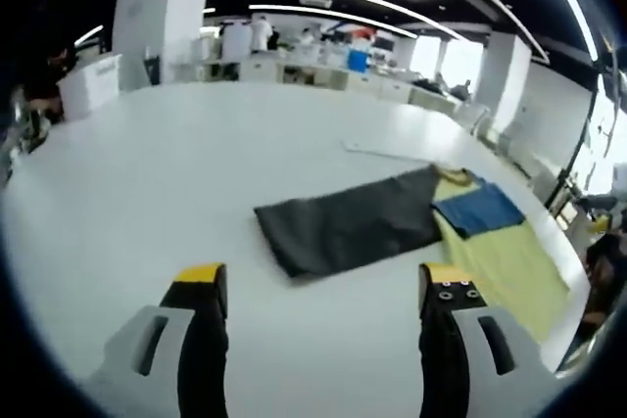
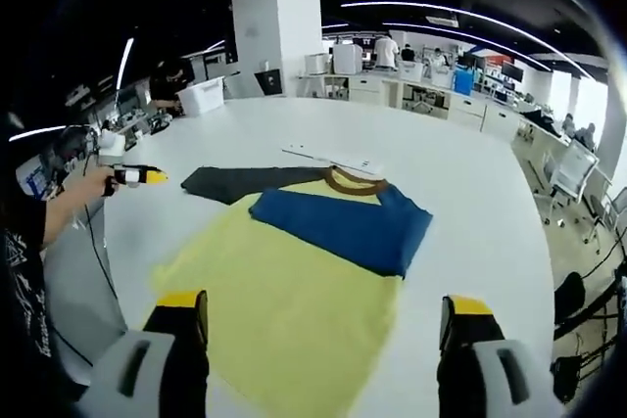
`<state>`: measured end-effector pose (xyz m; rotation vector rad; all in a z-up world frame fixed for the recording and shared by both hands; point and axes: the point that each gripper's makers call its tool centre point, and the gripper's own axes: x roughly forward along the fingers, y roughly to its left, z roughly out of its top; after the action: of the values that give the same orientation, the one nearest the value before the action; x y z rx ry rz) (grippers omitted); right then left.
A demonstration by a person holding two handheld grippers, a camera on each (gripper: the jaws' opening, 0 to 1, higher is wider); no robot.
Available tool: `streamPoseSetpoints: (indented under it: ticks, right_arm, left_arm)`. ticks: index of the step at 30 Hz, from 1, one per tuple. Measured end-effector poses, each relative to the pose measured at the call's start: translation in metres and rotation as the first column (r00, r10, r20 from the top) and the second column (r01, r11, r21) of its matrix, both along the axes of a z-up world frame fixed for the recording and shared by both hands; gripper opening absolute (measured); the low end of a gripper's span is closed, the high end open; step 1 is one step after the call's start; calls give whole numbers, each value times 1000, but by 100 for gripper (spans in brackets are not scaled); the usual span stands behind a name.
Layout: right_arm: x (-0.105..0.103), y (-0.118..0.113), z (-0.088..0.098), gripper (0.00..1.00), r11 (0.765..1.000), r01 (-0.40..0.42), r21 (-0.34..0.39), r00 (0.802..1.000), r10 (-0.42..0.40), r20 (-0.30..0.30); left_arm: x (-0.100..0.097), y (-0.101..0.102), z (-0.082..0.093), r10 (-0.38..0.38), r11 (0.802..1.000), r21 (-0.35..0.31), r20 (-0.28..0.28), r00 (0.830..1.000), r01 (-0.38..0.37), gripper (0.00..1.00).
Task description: Fold the garment on the visible template until the final outline fits inside the template.
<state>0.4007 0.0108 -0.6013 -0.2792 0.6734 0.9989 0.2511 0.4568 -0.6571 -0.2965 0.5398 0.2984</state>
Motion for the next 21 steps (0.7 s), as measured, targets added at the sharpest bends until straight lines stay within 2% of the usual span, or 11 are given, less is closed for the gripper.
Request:
streamPoseSetpoints:
  ticks: [2,6,11,13,18,21]
  right_arm:
    - [-8,-3,-2,99,1000,2,3,1000,-2,-3]
    - [-15,-8,-1,99,1000,4,4,1000,-4,29]
    - [-26,-9,-1,99,999,12,35,1000,-13,25]
    - [-31,-9,-2,99,1000,2,29,999,-3,39]
    - [-35,-11,-4,99,1000,-2,26,999,1,45]
    - [-36,-10,-4,98,999,7,37,999,-8,45]
  left_arm:
    - [4,2,-6,-4,1000,9,-15,1000,4,74]
    - [8,8,-13,4,999,33,-35,999,-3,72]
    - [14,14,-24,36,999,8,-29,999,-36,65]
    - [17,16,-27,57,998,-26,-3,998,-57,61]
    - [22,22,-37,75,997,-34,-20,997,-76,51]
    - [25,23,-43,88,994,-65,-21,996,-89,45]
